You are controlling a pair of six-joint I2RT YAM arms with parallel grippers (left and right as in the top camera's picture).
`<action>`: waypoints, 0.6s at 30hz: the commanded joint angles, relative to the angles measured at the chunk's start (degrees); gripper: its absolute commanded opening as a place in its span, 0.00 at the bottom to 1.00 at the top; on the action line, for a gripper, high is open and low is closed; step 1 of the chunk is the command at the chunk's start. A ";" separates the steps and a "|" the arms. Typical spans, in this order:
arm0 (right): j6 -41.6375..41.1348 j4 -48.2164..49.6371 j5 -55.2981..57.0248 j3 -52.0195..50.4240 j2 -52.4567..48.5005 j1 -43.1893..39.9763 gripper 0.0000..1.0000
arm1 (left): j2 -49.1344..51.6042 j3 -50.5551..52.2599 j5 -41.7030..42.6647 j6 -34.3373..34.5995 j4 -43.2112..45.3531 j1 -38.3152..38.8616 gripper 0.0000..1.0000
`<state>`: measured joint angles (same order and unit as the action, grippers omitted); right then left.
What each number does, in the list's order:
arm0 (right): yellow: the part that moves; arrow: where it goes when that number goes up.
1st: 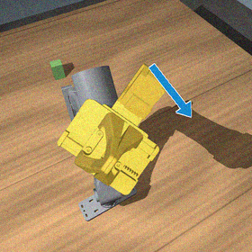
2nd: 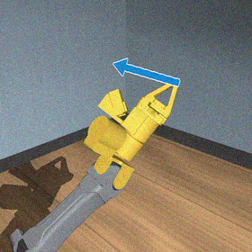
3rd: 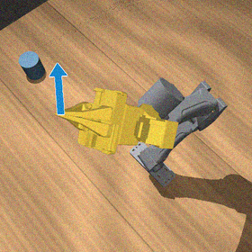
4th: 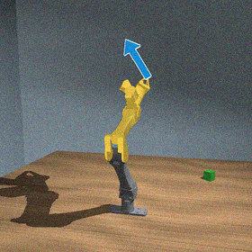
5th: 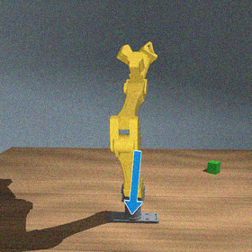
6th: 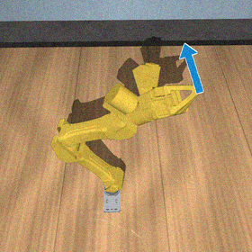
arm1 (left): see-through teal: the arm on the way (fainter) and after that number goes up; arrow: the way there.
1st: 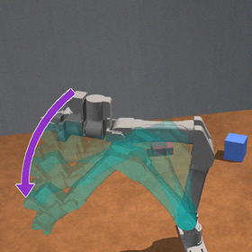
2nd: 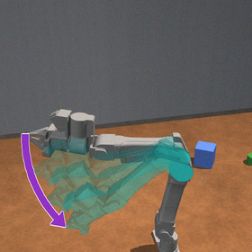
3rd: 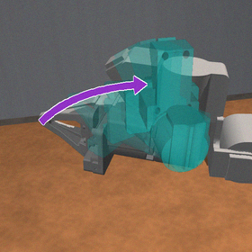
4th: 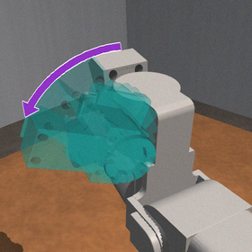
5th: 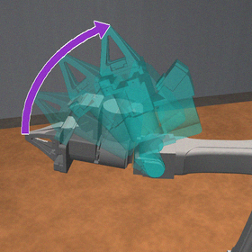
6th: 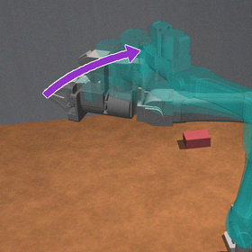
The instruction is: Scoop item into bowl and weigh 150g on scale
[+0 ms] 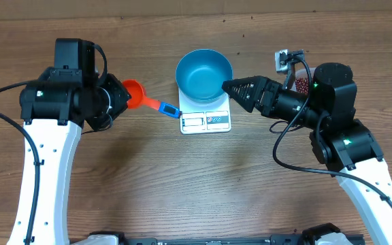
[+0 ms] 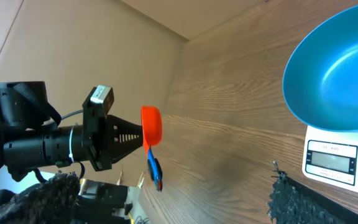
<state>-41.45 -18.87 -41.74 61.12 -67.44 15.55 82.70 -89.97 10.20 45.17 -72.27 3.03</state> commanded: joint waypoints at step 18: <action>-0.76 4.59 4.42 1.46 -10.49 8.90 0.96 | 4.33 1.03 -0.76 2.93 -0.50 1.60 0.04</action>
<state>-42.00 -14.94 -37.98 61.12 -78.04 23.92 86.35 -89.23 10.20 47.09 -72.82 4.16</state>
